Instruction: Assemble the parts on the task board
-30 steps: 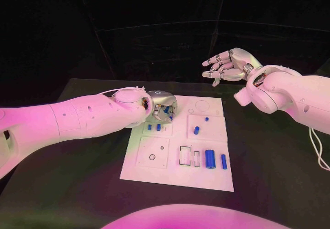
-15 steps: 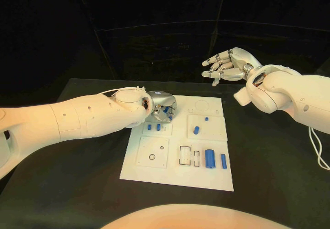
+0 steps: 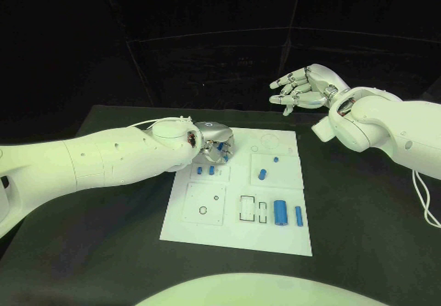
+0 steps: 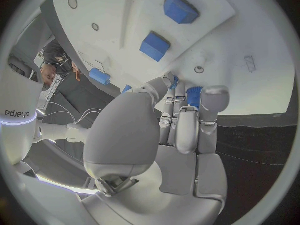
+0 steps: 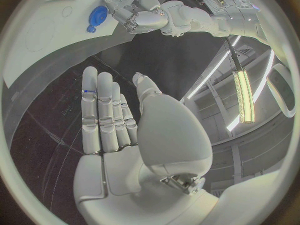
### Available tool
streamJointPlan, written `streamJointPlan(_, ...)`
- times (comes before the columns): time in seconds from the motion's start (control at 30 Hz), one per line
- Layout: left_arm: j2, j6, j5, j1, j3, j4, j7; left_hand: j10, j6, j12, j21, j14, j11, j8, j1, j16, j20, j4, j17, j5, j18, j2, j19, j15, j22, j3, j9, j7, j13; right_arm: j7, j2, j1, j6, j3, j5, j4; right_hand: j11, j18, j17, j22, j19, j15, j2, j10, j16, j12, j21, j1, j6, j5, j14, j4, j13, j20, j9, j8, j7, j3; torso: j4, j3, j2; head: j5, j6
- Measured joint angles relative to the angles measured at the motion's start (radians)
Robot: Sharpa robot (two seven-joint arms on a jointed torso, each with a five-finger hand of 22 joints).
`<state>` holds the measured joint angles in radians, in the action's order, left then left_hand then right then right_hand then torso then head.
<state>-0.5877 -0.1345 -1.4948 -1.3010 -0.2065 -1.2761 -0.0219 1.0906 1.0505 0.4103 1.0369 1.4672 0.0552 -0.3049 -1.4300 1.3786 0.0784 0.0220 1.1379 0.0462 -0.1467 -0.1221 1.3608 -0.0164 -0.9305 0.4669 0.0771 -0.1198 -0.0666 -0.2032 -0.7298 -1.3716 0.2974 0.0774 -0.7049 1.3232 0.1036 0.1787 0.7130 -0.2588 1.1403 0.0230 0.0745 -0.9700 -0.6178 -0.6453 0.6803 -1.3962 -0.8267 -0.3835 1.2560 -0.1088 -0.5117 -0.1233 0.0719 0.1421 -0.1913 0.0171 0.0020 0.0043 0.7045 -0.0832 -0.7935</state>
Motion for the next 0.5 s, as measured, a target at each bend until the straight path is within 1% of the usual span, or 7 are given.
streamJointPlan(0.07,-0.005,-0.007,0.0,0.0,0.001,-0.007,-0.001,0.005,0.004,0.0,0.0,0.002,-0.002,0.002,0.001,0.0,0.0,0.0,0.0,0.0,0.0,0.002,0.0,-0.002,-0.004,0.0,0.0,-0.003,0.0,0.0,0.0,0.0,0.0,0.0,0.0,0.0,0.0,0.0,0.0,0.0,0.0,0.0,0.0,0.0,0.0,0.0,0.0,0.0,0.0,0.0,0.0,0.0,0.0,0.0,0.0,0.0,0.0,0.0,0.0,0.0,0.0,0.0,0.0)
streamJointPlan(0.17,-0.015,-0.02,0.0,0.001,0.007,-0.021,-0.003,0.005,0.004,-0.001,0.006,0.002,-0.002,0.003,0.003,0.0,-0.003,0.004,0.0,0.0,0.0,0.003,0.003,-0.002,-0.008,0.004,0.0,-0.003,0.0,0.0,0.0,0.0,0.0,0.0,0.0,0.0,0.0,0.0,0.0,0.0,0.0,0.0,0.0,0.0,0.0,0.0,0.0,0.0,0.0,0.0,0.0,0.0,0.0,0.0,0.0,0.0,0.0,0.0,0.0,0.0,0.0,0.0,0.0)
streamJointPlan(0.3,-0.03,-0.035,-0.001,0.001,0.019,-0.039,-0.004,0.008,0.007,-0.004,0.009,0.002,0.002,0.003,0.005,0.0,-0.003,0.002,0.0,-0.003,0.0,0.005,0.003,-0.002,-0.013,0.007,0.0,0.001,0.0,-0.001,0.0,0.0,0.0,0.0,0.0,0.0,0.0,0.0,0.0,0.0,0.0,0.0,0.0,0.0,0.0,0.0,0.0,0.0,0.0,0.0,0.0,0.0,0.0,0.0,0.0,0.0,0.0,0.0,0.0,0.0003,0.0,0.001,0.0)
streamJointPlan(0.47,-0.052,-0.049,-0.001,-0.001,0.033,-0.063,-0.005,0.012,0.01,-0.004,0.009,0.002,-0.002,0.003,0.005,0.0,-0.003,0.002,0.0,-0.004,0.0,0.005,0.003,-0.001,-0.015,0.007,-0.001,-0.002,0.001,-0.001,0.0,0.0,0.0,0.0,0.0,-0.001,0.0,0.0,0.0,0.0,0.0,0.0,0.0,0.0,0.0,0.0,0.0,0.0,0.0,0.0,0.0,0.0,0.0,0.0,0.0,0.0,0.0,0.0,0.0011,0.0004,-0.001,0.001,0.001)
streamJointPlan(0.5,-0.056,-0.05,-0.001,-0.001,0.034,-0.067,-0.005,0.012,0.01,-0.006,0.009,0.002,-0.002,0.004,0.005,0.0,-0.003,0.002,0.0,-0.004,0.0,0.005,0.003,-0.001,-0.015,0.007,-0.001,-0.002,0.001,-0.001,0.0,0.0,0.0,0.0,0.0,-0.001,0.0,0.0,0.0,0.0,0.0,0.0,0.0,0.0,0.0,0.0,0.0,0.0,0.0,0.0,0.0,0.0,0.0,0.0,0.0,0.0,0.0,0.0,0.0011,0.0004,-0.001,0.0,0.002)
